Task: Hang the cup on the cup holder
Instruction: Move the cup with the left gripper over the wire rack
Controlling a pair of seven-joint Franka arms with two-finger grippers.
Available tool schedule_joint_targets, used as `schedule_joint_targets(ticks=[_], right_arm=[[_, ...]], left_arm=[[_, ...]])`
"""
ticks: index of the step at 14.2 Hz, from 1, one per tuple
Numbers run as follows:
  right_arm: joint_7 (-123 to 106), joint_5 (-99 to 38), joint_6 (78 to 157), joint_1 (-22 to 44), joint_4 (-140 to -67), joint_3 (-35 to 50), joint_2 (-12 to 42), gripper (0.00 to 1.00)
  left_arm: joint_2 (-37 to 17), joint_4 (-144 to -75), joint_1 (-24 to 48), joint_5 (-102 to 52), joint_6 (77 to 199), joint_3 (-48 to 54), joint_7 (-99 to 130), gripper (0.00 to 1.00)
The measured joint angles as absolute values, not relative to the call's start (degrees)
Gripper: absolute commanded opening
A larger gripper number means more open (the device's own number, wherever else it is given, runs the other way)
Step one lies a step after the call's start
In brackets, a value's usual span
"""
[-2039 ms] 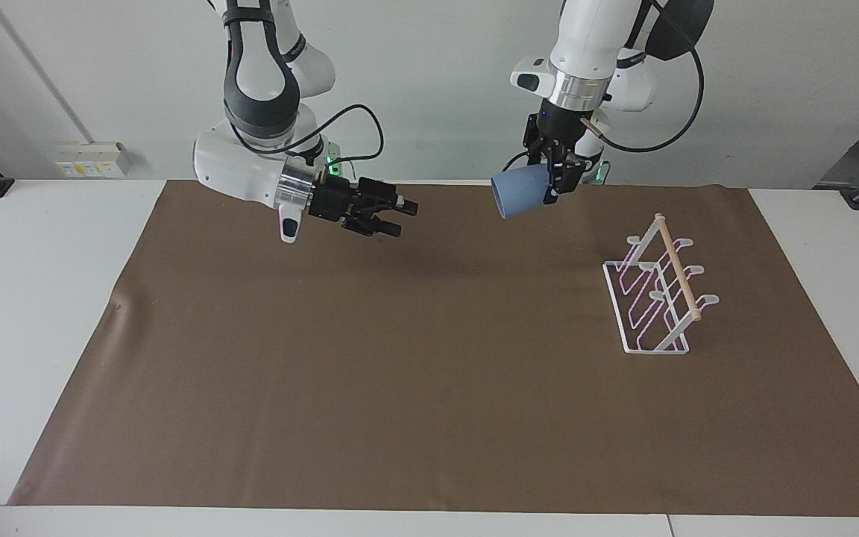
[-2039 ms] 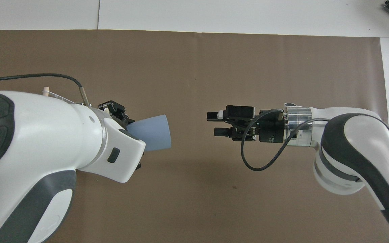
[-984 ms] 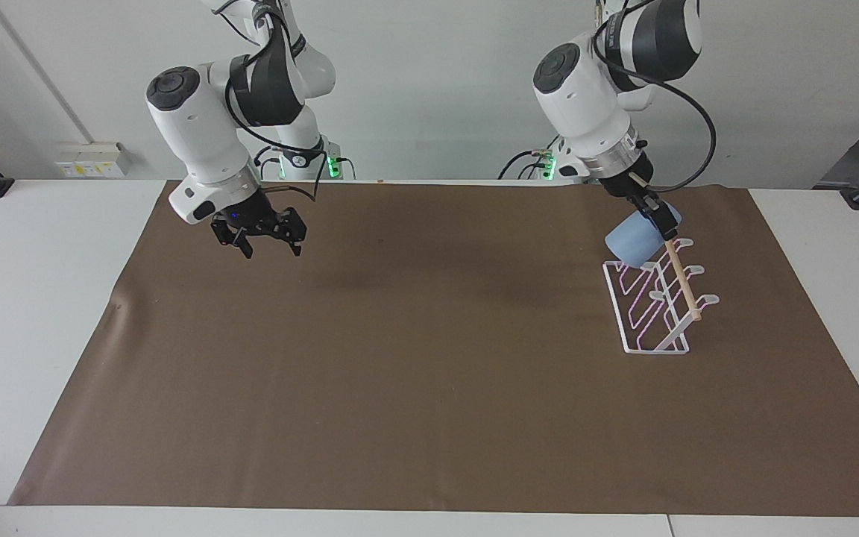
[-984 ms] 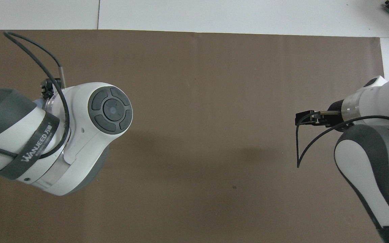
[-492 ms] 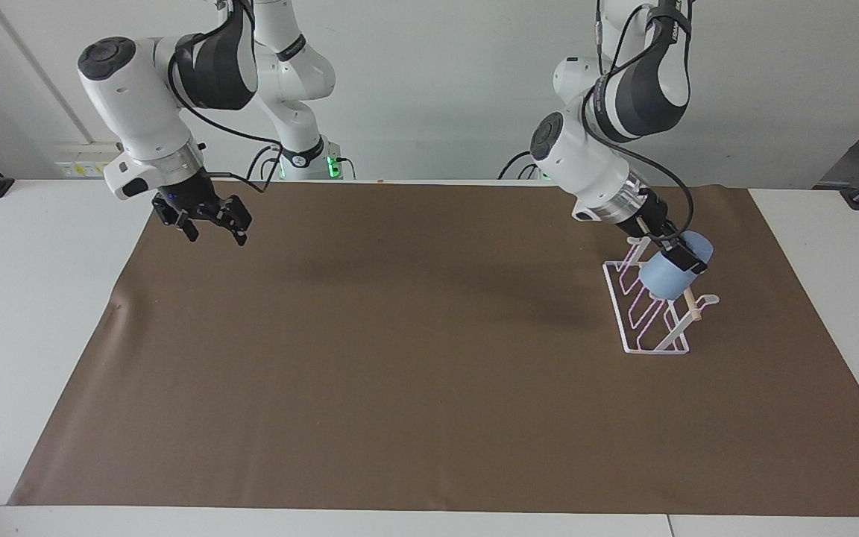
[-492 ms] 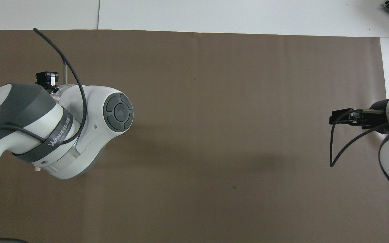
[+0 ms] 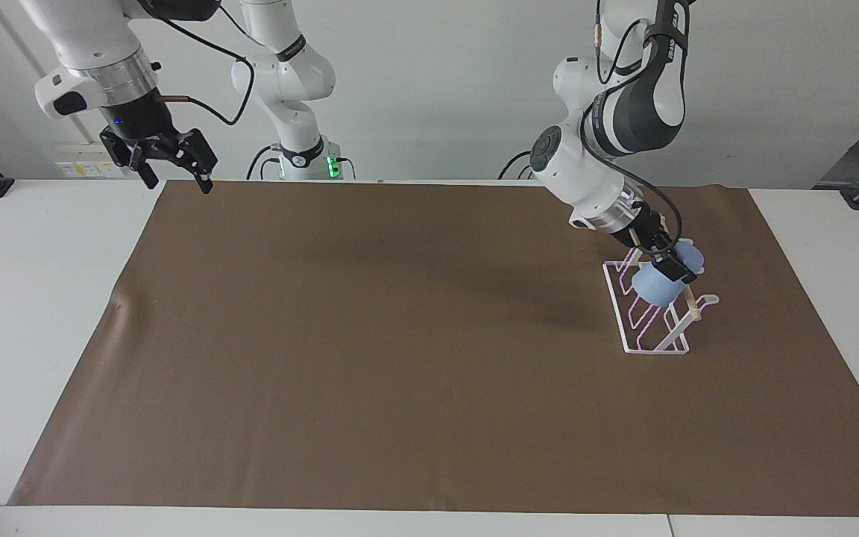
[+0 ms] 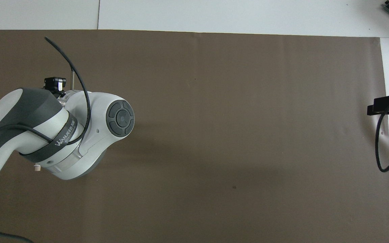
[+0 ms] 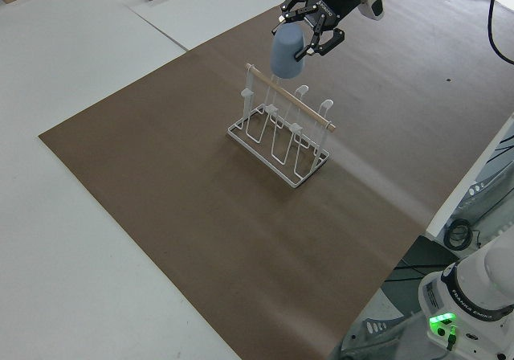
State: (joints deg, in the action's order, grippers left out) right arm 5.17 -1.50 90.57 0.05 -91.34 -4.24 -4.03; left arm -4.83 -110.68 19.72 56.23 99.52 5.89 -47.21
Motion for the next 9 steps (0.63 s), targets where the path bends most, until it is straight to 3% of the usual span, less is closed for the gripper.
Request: schedule_joint_targets(ticks=[7,8,9], right_arm=[[9.95,-0.62,90.53,3.70,-90.51,-3.04,-2.27,1.00],[9.79,0.03,90.50,3.72,-90.24,-3.00,-2.27,1.00],[9.12,1.28,90.28,3.65,-89.86,-3.02,-2.27,1.00]], left_arm=[[-4.83,-112.01,19.48,56.23,101.47,5.90,-47.21,0.01],[-4.83,-112.11,19.27,56.23,101.60,5.93,-47.21,0.29],[-4.83,-112.15,19.06,56.23,101.79,5.94,-47.21,0.96]])
